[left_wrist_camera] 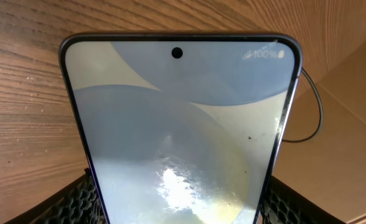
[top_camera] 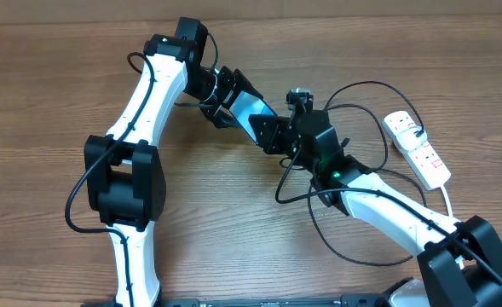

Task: Plug charger to phone and switch on socket

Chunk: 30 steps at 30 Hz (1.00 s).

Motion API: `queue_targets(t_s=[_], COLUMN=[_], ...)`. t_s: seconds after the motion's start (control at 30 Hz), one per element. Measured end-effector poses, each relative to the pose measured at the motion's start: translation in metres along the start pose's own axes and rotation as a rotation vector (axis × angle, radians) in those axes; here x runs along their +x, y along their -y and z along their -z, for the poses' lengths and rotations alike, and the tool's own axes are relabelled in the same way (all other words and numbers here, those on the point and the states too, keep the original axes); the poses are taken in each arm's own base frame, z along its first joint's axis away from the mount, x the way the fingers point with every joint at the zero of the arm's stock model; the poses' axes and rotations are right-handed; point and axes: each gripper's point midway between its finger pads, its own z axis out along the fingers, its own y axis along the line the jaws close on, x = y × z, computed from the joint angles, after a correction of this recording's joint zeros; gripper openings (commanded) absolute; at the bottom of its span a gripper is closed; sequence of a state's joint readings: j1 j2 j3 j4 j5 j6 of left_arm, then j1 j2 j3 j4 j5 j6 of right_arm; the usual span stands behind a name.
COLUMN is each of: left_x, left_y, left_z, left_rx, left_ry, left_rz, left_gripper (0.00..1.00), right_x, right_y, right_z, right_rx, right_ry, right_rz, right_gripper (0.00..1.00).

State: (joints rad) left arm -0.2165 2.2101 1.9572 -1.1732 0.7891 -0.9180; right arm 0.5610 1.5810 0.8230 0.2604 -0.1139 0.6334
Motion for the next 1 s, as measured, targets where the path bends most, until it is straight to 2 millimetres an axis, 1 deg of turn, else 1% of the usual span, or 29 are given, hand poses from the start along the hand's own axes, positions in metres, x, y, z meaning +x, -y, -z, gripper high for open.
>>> queue_targets(t_s=[0.07,0.17,0.37,0.4,0.5,0.53,0.57,0.6,0.63,0.67,0.7,0.73,0.77,0.9,1.0], left_x=[0.000,0.003,0.007,0.007,0.007,0.007,0.008,0.007,0.007,0.008,0.008,0.007,0.007,0.002,-0.003], left_y=[0.000,0.001,0.002,0.003,0.004,0.005,0.006,0.008,0.007,0.007,0.006,0.006,0.006,0.007,0.008], left_z=[0.000,-0.002,-0.006,-0.006,-0.006,-0.006,-0.006,-0.005,-0.005,-0.005,-0.006,-0.006,-0.006,-0.006,0.000], left_rx=[0.002,0.000,-0.006,-0.006,0.001,0.005,0.008,0.010,0.007,0.004,-0.004,-0.005,-0.005,-0.004,0.004], left_ry=[-0.002,-0.006,-0.013,-0.013,-0.014,-0.015,-0.018,-0.013,-0.012,-0.012,-0.009,-0.004,-0.001,0.021,0.035], left_rz=[-0.001,-0.005,-0.013,-0.015,-0.021,-0.024,-0.018,-0.024,-0.024,-0.020,-0.018,-0.024,-0.031,-0.070,-0.115], left_gripper=[0.04,0.04,0.04,0.04,0.04,0.06,0.17,0.31,0.49,0.70,0.83,0.90,1.00,1.00,1.00], right_x=[0.003,0.004,0.004,0.005,0.005,0.005,0.005,0.008,0.012,0.012,0.013,0.013,0.013,0.012,0.010], right_y=[0.001,0.003,0.005,0.006,0.010,0.011,0.014,0.016,0.015,0.015,0.015,0.015,0.014,0.014,0.016], right_z=[0.000,0.000,0.000,0.000,0.000,0.000,0.000,0.001,-0.001,-0.001,-0.001,-0.001,-0.001,-0.001,0.000], right_rx=[0.007,0.020,0.026,0.031,0.048,0.055,0.066,0.069,0.067,0.067,0.069,0.069,0.066,0.064,0.063], right_ry=[-0.009,-0.012,-0.010,-0.012,-0.014,-0.011,-0.013,-0.025,-0.034,-0.034,-0.035,-0.039,-0.037,-0.036,-0.034], right_rz=[0.003,0.002,0.000,-0.004,-0.031,-0.041,-0.037,-0.036,-0.027,-0.023,-0.020,-0.017,-0.016,-0.011,-0.016], right_gripper=[0.36,0.28,0.17,0.13,0.06,0.04,0.04,0.04,0.04,0.04,0.04,0.04,0.04,0.04,0.04])
